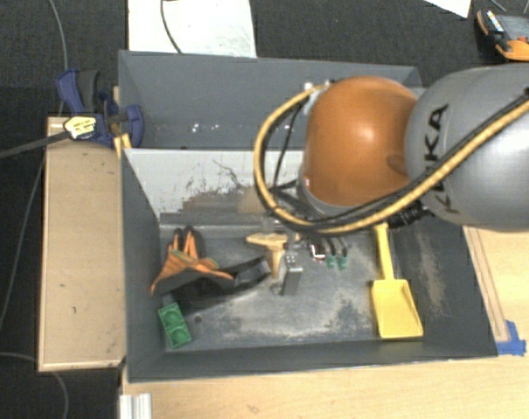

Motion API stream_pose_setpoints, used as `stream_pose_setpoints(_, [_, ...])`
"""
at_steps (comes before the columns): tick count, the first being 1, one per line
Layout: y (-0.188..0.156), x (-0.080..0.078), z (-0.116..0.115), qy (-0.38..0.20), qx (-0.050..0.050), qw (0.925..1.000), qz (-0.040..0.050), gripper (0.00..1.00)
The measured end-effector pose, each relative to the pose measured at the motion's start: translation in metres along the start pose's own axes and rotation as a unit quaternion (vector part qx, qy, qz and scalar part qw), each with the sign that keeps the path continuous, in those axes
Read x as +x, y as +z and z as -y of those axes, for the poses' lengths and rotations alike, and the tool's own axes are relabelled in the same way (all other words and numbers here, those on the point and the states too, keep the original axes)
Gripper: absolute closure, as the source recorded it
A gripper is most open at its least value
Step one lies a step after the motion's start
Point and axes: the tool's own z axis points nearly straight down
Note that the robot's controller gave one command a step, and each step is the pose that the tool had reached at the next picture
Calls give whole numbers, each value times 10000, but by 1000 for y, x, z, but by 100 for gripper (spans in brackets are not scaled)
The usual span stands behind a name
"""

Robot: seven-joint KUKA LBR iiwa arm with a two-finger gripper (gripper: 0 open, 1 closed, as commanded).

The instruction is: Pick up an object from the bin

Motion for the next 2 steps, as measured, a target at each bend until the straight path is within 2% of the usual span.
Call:
stream_pose_setpoints(1, [-4, -2, 1, 36, -5, 10000, 37, 0])
stream_pose_setpoints(2, [129, -31, -23, -1268, -3, 9919, 56, 0])
